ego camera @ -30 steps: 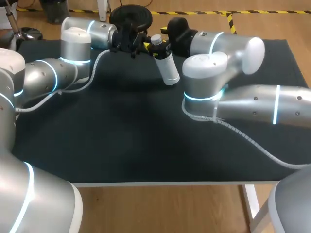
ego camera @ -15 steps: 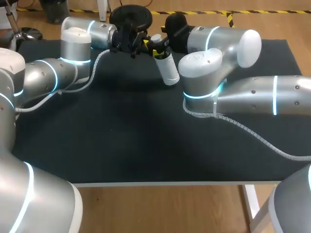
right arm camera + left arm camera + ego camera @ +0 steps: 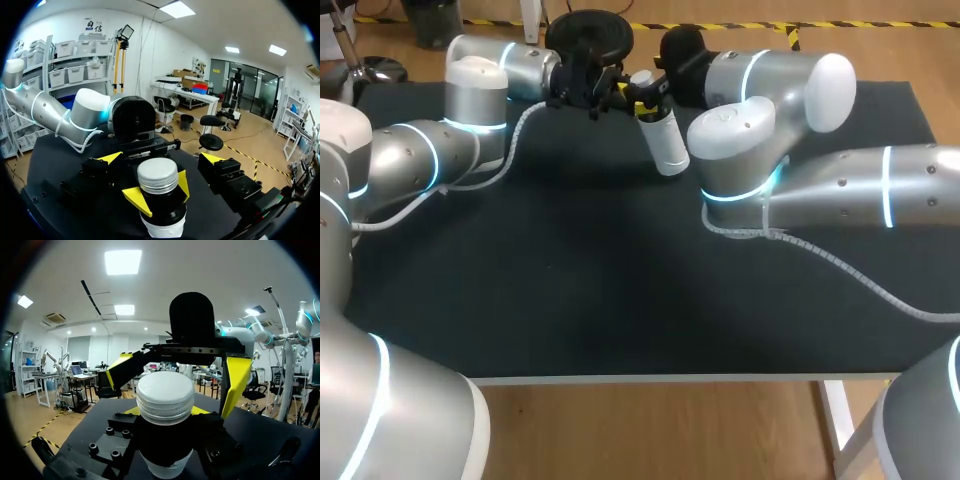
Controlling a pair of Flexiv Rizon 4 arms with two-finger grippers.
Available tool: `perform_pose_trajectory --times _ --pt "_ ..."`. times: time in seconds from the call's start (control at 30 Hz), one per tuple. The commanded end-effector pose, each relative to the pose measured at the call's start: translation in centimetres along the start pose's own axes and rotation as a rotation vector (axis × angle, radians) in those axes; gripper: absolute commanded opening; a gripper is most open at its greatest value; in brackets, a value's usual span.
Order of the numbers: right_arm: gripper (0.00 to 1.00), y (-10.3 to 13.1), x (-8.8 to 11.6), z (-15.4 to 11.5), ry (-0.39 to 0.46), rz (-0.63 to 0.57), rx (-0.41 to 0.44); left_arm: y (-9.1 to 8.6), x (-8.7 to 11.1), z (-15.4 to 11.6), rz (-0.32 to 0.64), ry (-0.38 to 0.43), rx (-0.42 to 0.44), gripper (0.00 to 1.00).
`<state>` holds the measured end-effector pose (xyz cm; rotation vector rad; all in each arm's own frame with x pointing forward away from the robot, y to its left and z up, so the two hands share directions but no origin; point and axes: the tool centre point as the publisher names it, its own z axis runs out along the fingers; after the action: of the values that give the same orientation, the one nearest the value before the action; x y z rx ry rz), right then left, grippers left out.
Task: Unscrew the bottle cap
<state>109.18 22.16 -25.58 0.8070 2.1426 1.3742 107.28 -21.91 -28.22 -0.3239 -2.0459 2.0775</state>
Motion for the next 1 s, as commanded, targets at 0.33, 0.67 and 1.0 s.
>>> perform_pose_trajectory --times 0.33,0.67,1.0 --pt "0.0 0.2 -0.2 -0.2 -0.006 -0.002 0.035 0.4 -0.8 -0.1 -0.001 0.143 0.006 0.0" --pt "0.0 0.1 0.7 -0.8 -0.004 0.012 -0.008 0.4 -0.8 -0.1 -0.001 0.143 0.006 0.0" --pt "0.0 -0.2 1.8 -1.9 0.027 0.063 -0.109 0.4 -0.8 -0.1 -0.001 0.143 0.006 0.0"
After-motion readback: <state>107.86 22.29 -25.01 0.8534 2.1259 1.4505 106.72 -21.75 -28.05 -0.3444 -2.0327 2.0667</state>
